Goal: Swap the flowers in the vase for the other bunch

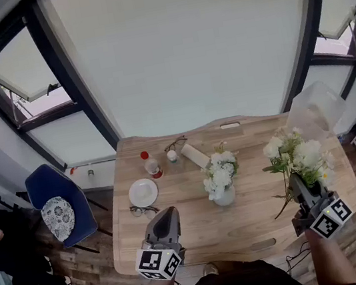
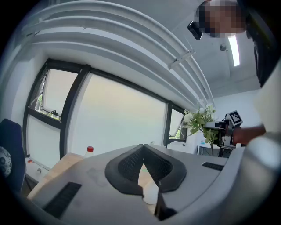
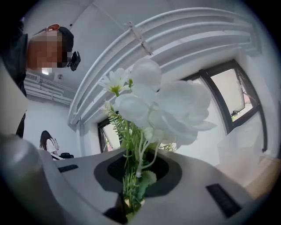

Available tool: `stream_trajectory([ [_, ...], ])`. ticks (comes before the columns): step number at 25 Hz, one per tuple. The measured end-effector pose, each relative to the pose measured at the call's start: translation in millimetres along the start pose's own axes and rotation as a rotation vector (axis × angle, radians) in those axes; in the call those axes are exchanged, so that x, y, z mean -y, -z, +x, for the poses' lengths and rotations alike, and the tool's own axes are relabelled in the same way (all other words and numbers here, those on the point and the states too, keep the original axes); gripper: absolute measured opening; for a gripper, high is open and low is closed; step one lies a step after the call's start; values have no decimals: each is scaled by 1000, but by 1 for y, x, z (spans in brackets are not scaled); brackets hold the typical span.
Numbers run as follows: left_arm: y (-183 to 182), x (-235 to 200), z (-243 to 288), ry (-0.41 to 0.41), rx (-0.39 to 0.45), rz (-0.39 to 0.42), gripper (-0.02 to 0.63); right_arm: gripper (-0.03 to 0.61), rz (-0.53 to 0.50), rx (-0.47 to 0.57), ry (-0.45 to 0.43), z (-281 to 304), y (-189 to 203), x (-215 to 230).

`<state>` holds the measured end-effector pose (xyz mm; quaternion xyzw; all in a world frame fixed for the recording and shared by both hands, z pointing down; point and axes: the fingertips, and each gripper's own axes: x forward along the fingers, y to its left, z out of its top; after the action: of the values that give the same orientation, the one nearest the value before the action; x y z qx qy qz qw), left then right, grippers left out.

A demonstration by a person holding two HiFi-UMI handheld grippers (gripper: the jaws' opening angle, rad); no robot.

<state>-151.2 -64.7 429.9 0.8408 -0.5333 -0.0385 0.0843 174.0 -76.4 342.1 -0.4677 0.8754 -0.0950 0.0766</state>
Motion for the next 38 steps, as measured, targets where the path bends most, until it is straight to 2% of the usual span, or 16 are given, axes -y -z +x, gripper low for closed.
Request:
stream_trajectory([
  [9, -14, 20, 35, 55, 4, 23, 5, 69, 2, 15, 3, -1, -2, 15],
  [17, -7, 40, 78, 109, -3, 11, 10, 70, 20, 54, 23, -10, -14, 34],
  [18, -5, 43, 83, 122, -8, 6, 35, 71, 23, 60, 28, -11, -15, 37],
  [20, 4, 52, 95, 158, -39, 3, 146, 71, 29, 71, 33, -11, -19, 42],
  [24, 24, 67, 114, 208, -99, 54, 244, 71, 38, 78, 41, -8, -20, 54],
  [30, 47, 69, 133, 212, -156, 152, 285, 71, 44, 64, 35, 2, -14, 61],
  [33, 58, 73, 139, 246, -185, 164, 285, 71, 55, 55, 39, 4, -10, 66],
  [38, 71, 74, 148, 254, -213, 168, 285, 71, 69, 38, 44, 4, -1, 70],
])
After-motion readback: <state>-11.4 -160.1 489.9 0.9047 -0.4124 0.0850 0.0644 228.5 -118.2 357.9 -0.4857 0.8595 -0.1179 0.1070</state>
